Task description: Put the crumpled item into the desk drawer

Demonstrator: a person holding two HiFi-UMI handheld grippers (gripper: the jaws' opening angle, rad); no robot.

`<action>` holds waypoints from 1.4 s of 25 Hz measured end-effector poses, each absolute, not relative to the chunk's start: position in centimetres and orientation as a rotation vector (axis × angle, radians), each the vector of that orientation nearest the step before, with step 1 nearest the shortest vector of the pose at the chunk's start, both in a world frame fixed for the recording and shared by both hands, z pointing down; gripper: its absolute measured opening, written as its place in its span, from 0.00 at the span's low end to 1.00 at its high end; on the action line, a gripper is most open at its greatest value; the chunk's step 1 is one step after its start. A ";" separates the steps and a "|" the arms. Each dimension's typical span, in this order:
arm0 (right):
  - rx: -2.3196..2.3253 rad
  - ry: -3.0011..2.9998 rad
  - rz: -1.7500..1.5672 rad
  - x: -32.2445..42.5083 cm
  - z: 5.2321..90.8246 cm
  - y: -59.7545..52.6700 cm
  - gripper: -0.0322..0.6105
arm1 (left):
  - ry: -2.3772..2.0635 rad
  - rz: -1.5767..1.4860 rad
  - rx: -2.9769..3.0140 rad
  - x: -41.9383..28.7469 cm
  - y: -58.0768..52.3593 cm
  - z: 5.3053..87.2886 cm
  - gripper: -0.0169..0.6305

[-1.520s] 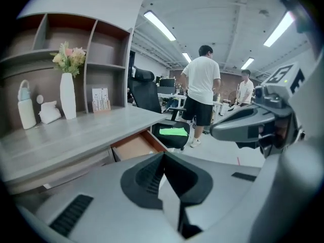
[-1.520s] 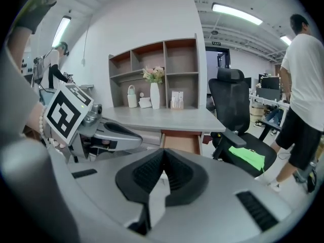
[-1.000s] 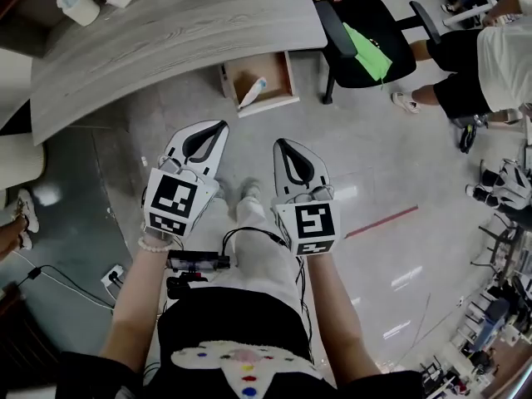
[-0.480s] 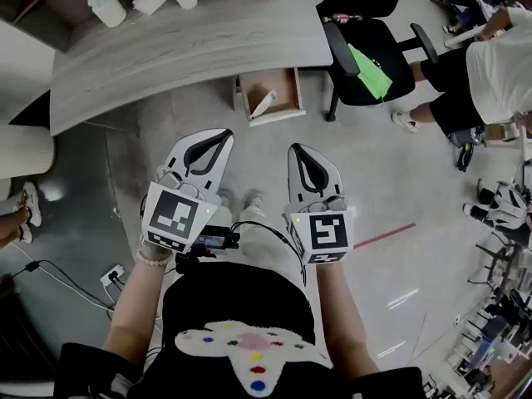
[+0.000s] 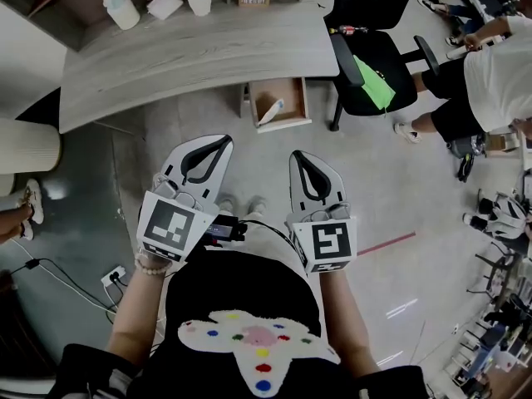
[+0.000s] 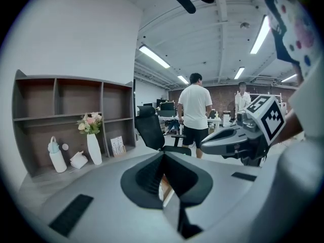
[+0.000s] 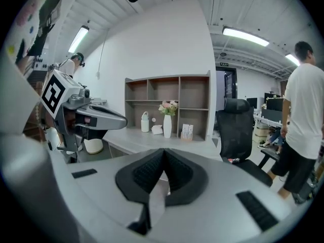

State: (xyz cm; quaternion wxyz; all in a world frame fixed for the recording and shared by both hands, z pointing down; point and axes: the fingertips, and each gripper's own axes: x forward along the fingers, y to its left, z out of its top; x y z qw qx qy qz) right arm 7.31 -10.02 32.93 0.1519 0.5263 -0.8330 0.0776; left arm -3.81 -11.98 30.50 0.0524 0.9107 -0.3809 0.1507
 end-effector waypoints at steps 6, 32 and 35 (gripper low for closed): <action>1.500 -2.393 0.217 6.9 32.6 -10.7 0.05 | -1.146 0.444 2.774 -4.0 -12.2 30.3 0.04; 1.518 -2.378 0.190 6.7 32.0 -10.6 0.05 | -1.115 0.445 2.790 -3.8 -12.1 30.6 0.04; 1.520 -2.378 0.177 6.7 31.8 -10.6 0.05 | -1.113 0.446 2.796 -3.7 -12.1 30.5 0.04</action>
